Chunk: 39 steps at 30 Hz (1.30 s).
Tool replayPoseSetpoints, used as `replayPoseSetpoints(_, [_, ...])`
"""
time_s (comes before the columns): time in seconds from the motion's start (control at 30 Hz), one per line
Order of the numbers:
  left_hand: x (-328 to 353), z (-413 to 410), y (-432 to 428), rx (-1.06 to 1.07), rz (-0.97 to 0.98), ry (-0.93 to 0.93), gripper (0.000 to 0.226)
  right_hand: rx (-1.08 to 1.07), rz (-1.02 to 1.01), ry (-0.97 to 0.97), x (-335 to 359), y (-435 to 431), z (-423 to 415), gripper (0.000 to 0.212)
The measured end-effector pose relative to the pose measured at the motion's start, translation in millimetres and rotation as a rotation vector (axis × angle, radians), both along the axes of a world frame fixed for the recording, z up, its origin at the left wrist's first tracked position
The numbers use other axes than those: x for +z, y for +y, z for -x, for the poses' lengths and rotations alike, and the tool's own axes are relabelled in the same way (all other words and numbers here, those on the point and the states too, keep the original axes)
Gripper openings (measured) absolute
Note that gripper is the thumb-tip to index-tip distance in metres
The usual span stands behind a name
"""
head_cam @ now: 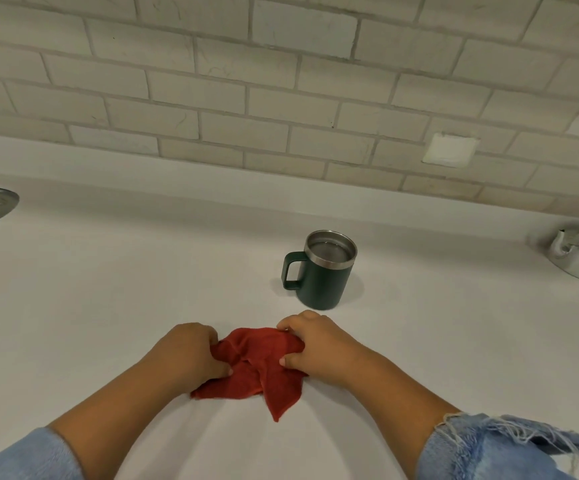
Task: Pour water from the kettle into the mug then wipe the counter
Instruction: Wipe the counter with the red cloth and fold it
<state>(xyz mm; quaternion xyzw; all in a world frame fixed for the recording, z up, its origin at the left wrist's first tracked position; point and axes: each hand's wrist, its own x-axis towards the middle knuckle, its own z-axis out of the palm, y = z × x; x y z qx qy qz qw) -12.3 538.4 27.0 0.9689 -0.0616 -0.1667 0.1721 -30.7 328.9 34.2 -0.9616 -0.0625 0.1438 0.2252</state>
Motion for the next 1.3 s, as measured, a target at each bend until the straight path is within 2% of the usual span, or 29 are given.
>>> replayPoseSetpoints(0.17, [1,7,-2,0.19,0.432,0.078,0.015,0.05,-0.077,0.009,3,-5,-8,0.054])
replayPoseSetpoints(0.33, [0,9,-4,0.287,0.719,0.126,0.042,0.08,-0.092,0.017,0,-2,-14,0.047])
replayPoseSetpoints(0.4, [-1,4,-2,0.209,0.724,0.153,0.052,0.069,-0.109,0.026,0,-1,-20,0.046])
replayPoseSetpoints(0.53, [0,-11,6,0.074,0.726,0.231,0.043,0.062,-0.127,0.018,1,7,-33,0.042])
replayPoseSetpoints(0.63, [3,-28,19,-0.017,0.65,0.229,0.043,0.036,-0.122,0.008,1,17,-43,0.04])
replayPoseSetpoints(0.73, [9,-50,41,-0.076,0.572,0.151,0.047,0.011,-0.073,0.007,0,29,-55,0.039])
replayPoseSetpoints(0.9, [23,-101,75,-0.039,0.478,-0.128,0.045,-0.009,0.044,-0.042,-9,49,-75,0.041])
replayPoseSetpoints(1.0, [27,-137,85,-0.049,0.569,-0.214,0.045,0.033,0.149,-0.072,-17,58,-86,0.047])
replayPoseSetpoints(1.2, [10,-207,84,-0.007,0.924,-0.206,0.044,0.039,0.202,-0.104,-26,74,-104,0.049])
replayPoseSetpoints(1.23, [2,-215,85,0.01,0.885,-0.219,0.043,0.032,0.197,-0.111,-26,74,-104,0.048])
replayPoseSetpoints(1.27, [-6,-223,87,0.015,0.745,-0.249,0.043,0.023,0.191,-0.114,-27,74,-105,0.047])
replayPoseSetpoints(1.3, [-14,-229,90,0.014,0.524,-0.297,0.044,0.016,0.187,-0.115,-29,74,-104,0.046])
